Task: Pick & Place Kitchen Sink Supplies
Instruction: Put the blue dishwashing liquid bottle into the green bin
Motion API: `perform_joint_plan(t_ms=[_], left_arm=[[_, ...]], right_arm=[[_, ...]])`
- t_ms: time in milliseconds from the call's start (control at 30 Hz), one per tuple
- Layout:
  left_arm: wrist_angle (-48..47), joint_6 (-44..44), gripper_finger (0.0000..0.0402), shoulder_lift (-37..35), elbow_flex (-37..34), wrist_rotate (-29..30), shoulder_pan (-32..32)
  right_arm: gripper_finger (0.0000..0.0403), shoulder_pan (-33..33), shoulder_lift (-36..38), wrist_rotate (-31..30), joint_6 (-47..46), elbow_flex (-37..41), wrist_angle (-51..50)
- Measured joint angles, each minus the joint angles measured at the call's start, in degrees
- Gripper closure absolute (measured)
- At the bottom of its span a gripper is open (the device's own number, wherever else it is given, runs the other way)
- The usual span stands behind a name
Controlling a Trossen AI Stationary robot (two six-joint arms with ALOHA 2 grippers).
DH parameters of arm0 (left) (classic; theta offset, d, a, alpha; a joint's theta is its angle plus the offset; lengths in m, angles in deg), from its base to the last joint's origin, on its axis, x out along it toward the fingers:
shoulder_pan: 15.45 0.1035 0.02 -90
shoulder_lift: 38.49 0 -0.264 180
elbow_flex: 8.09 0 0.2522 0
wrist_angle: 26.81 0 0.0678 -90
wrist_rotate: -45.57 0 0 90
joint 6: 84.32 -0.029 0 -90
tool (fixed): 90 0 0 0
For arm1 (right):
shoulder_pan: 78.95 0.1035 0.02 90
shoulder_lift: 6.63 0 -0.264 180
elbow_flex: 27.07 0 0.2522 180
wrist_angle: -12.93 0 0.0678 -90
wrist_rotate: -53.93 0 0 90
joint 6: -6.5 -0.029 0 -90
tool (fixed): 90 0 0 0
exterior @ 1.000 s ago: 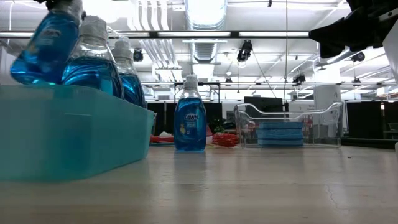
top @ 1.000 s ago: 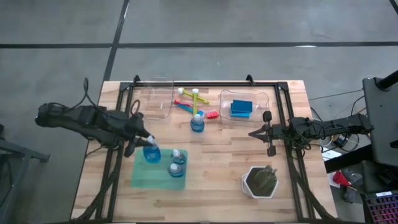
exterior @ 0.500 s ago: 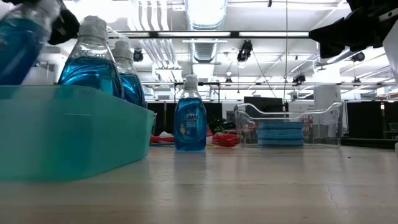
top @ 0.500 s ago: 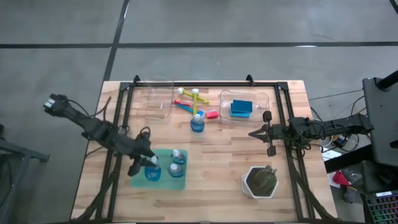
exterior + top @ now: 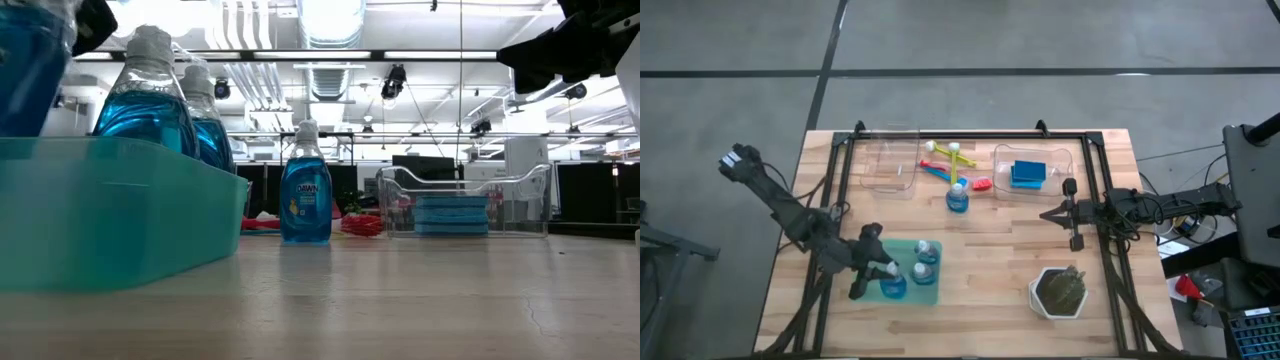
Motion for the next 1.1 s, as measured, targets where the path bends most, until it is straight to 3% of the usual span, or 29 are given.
perform_joint_plan(t_ms=[300, 533, 1100], left_arm=[[9.38, -6.05, 0.0271, 5.47, 0.00, 3.64, -1.04], [13.27, -7.64, 0.0271, 9.86, 0.02, 10.99, -1.04], [22.04, -10.41, 0.0270, 20.63, 0.02, 11.26, -1.02]], right_arm=[[0.0394, 0.01, 0.00, 0.00, 0.04, 0.00, 0.00], [0.0394, 0.00, 0.00, 0.00, -0.08, 0.00, 0.00], [0.0394, 0.00, -0.02, 0.00, -0.03, 0.00, 0.00]])
